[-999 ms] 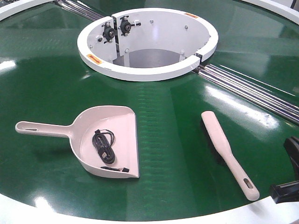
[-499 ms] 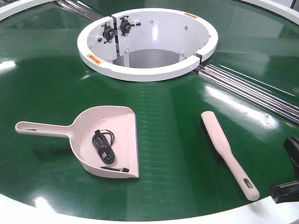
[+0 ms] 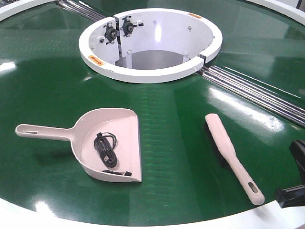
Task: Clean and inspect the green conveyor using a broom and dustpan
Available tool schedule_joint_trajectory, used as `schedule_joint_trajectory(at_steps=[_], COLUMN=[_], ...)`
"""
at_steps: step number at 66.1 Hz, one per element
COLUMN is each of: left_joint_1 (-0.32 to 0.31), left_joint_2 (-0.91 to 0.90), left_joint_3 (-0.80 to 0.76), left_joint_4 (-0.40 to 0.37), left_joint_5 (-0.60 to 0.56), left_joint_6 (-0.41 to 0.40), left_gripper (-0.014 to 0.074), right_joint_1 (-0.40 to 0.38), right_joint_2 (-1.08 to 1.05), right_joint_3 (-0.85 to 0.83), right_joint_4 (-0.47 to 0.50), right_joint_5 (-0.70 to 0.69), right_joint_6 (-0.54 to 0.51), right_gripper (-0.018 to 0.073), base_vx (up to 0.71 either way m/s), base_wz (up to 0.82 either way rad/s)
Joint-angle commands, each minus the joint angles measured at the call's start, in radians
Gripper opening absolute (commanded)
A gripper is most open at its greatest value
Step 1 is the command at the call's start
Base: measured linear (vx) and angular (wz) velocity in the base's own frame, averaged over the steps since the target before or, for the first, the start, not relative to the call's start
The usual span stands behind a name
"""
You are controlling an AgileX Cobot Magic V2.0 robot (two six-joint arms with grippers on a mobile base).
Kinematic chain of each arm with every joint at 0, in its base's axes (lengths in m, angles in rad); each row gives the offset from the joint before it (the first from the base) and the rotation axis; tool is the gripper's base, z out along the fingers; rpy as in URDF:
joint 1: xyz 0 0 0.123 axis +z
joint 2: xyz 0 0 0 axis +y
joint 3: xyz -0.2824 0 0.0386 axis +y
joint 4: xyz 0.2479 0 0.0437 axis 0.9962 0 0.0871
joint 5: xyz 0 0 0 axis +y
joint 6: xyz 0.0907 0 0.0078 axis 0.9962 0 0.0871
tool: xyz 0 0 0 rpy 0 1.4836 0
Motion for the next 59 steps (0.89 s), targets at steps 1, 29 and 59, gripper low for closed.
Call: schedule_joint_trajectory(at_steps=[1, 29, 59], left_joint_1=[0.004, 0.004, 0.004], left_joint_2=[-0.014, -0.014, -0.014], left_joint_3=[0.018, 0.018, 0.018], left_joint_4=[-0.001, -0.001, -0.002], left_joint_5=[-0.073, -0.073, -0.073], left_joint_6=[-0.008, -0.008, -0.008], left_gripper=[-0.0006, -0.0006, -0.0006], right_joint_1=[-0.003, -0.006, -0.144], right_joint_2=[0.000, -0.003, -0.355], right_joint_3=[-0.028, -0.028, 0.170], right_joint_4=[-0.006, -0.006, 0.001], right_joint_5=[-0.079, -0.092, -0.090], right_joint_6=[-0.005, -0.005, 0.001], right_gripper=[-0.0003, -0.0003, -0.0003], base_vx=[0.00, 0.00, 0.00], base_wz=[0.00, 0.00, 0.00])
